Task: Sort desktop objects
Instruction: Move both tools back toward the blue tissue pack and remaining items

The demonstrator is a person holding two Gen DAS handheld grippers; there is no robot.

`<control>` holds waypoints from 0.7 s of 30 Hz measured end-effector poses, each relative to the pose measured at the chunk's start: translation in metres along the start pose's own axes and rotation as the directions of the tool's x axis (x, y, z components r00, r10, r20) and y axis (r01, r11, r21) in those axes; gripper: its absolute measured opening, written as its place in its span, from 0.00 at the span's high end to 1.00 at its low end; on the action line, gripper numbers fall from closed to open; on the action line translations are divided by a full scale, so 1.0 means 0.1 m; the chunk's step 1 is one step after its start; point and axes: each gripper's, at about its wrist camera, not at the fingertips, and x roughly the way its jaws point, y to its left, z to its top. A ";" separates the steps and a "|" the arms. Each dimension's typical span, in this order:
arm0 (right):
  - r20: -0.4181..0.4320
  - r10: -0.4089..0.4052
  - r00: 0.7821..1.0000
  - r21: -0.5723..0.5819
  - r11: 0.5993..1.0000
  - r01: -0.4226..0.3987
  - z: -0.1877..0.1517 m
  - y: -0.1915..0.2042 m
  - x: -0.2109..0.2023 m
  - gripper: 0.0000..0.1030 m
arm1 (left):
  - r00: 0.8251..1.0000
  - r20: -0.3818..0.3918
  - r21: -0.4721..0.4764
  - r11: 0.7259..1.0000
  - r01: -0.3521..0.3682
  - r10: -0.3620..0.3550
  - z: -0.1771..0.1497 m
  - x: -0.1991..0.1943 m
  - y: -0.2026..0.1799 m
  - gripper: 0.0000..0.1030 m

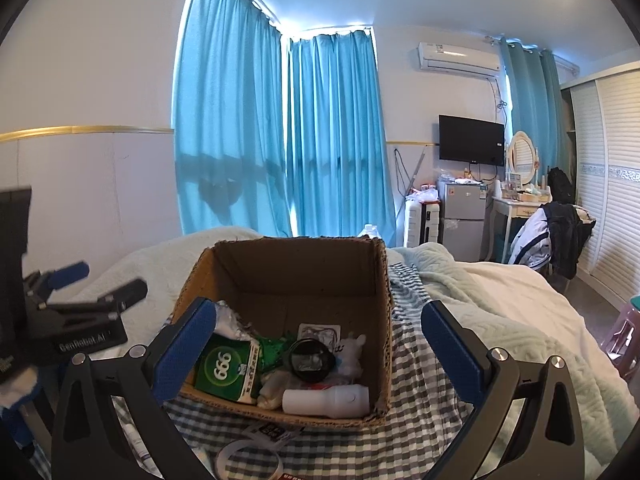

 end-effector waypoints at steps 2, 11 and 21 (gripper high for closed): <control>-0.003 -0.001 1.000 0.010 1.000 0.002 -0.03 0.02 -0.01 0.00 | 0.999 -0.044 -0.046 0.999 0.011 -0.013 -0.07 0.03 0.09 0.00; -0.097 0.045 0.994 -0.021 0.999 -0.047 -0.32 0.19 0.04 0.00 | 0.979 -0.193 0.017 0.998 0.063 -0.059 -0.63 0.08 0.02 0.00; -0.224 0.058 0.973 -0.042 0.997 -0.070 -0.70 0.35 0.21 0.00 | 0.942 -0.317 0.055 0.990 0.129 -0.105 -1.02 0.19 -0.25 0.00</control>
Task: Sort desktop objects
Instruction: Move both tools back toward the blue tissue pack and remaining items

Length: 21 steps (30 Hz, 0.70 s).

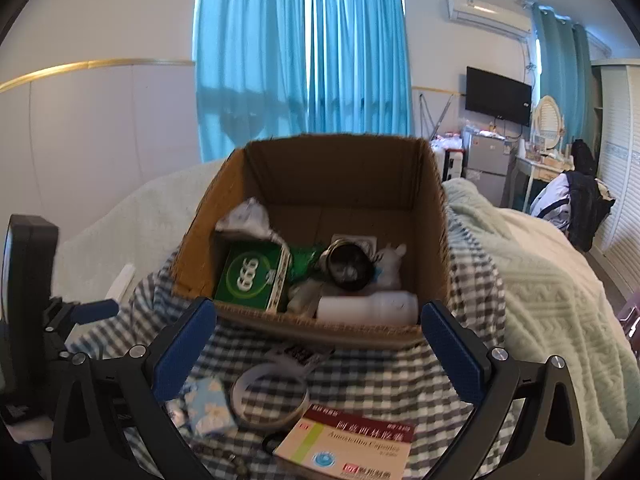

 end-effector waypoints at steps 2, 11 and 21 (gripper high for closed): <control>-0.016 0.001 1.000 -0.009 1.000 -0.002 -0.05 0.03 0.02 0.03 | 1.000 -0.021 -0.003 1.000 0.002 -0.002 -0.03 0.05 0.01 0.00; -0.143 0.029 0.989 -0.003 1.000 -0.030 -0.28 -0.03 0.31 0.28 | 0.982 -0.178 0.045 0.997 0.066 -0.057 -0.20 0.36 -0.02 0.00; -0.308 0.075 0.948 0.007 0.997 -0.076 -0.57 0.01 0.73 0.42 | 0.941 -0.334 0.075 0.994 0.076 -0.046 -0.36 0.74 -0.11 0.00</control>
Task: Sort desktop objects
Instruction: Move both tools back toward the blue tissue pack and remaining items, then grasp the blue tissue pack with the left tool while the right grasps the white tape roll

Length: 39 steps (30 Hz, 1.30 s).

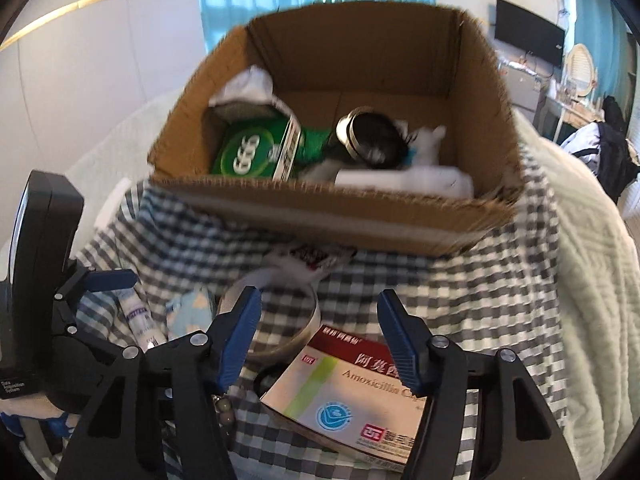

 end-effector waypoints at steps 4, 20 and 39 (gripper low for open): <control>-0.051 0.024 0.998 -0.004 1.000 -0.025 -0.02 0.02 0.17 0.42 | 0.998 -0.061 -0.003 1.000 0.026 -0.026 0.01 0.16 0.01 0.00; -0.191 0.036 0.981 -0.015 0.999 -0.040 -0.06 0.03 0.69 0.87 | 0.989 -0.070 0.013 0.991 0.135 -0.134 -0.04 0.15 0.00 0.35; 0.015 -0.040 0.999 -0.057 0.998 0.041 0.02 0.07 -0.10 0.97 | 0.980 0.111 0.038 0.986 0.163 -0.166 -0.13 -0.48 0.16 0.68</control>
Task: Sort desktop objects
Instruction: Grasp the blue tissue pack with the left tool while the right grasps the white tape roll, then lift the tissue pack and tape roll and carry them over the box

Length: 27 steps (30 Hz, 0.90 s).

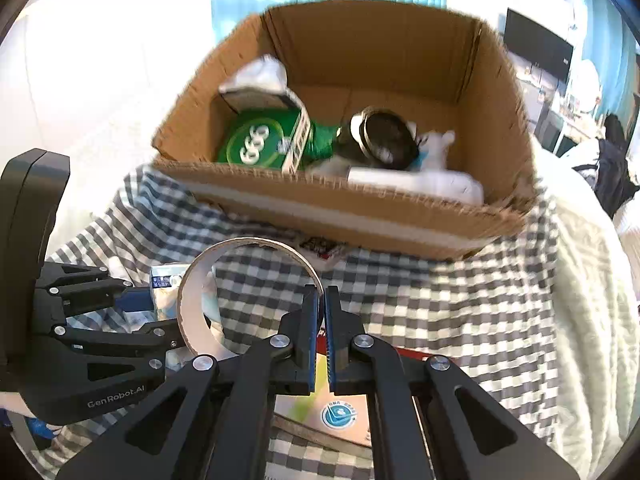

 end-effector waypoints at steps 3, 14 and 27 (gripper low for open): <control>0.043 -0.011 0.999 0.008 1.000 0.011 0.04 0.00 -0.16 0.97 | 0.999 0.040 0.010 1.000 -0.012 0.011 0.00 -0.15 0.00 0.68; 0.179 -0.070 0.981 0.059 0.996 0.060 0.01 -0.02 -0.62 0.97 | 0.979 0.201 0.013 0.999 -0.033 0.030 0.03 -0.48 -0.39 0.68; 0.370 -0.086 0.925 0.060 0.996 0.068 -0.10 0.11 -1.38 0.97 | 0.901 0.430 0.006 0.997 -0.071 0.062 0.09 -1.18 -0.49 0.68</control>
